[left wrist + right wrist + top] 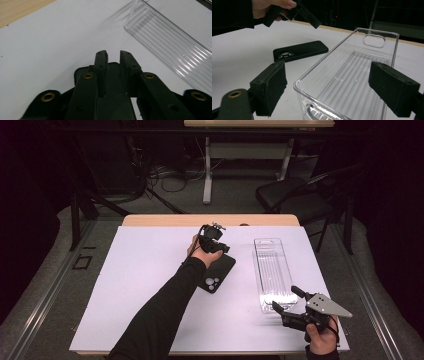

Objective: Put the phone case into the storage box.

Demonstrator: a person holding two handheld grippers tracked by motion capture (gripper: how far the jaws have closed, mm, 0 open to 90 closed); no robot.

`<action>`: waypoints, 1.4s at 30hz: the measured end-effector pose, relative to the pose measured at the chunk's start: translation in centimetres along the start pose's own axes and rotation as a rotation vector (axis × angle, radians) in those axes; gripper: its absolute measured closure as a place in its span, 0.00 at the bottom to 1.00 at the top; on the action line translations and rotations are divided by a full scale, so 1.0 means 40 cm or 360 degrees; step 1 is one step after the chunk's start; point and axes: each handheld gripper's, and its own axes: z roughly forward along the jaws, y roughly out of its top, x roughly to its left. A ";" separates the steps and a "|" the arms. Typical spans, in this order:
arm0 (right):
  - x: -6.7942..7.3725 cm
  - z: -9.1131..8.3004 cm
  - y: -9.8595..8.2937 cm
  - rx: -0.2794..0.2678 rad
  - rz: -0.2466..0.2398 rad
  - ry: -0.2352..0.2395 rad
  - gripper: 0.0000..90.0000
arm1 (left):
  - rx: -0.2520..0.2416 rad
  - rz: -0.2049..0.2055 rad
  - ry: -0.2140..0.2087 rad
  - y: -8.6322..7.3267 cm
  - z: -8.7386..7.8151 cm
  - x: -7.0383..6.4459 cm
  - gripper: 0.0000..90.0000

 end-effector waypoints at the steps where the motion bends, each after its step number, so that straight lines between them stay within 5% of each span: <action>1: 0.000 0.000 0.000 0.0000 0.0000 0.0000 0.16 | 0.0000 0.0000 0.0000 0.000 0.000 0.000 0.88; 7: -0.002 -0.001 0.000 -0.0003 0.0002 0.0002 0.16 | 0.0010 -0.0037 0.0025 -0.003 0.035 -0.001 1.00; 17: -0.004 -0.001 -0.002 0.0002 0.0006 0.0003 0.16 | 0.0063 -0.0070 0.0047 -0.014 0.087 0.004 1.00; 42: -0.007 -0.001 -0.003 -0.0010 0.0010 0.0025 0.16 | 0.0032 -0.0104 0.0117 -0.018 0.161 -0.007 1.00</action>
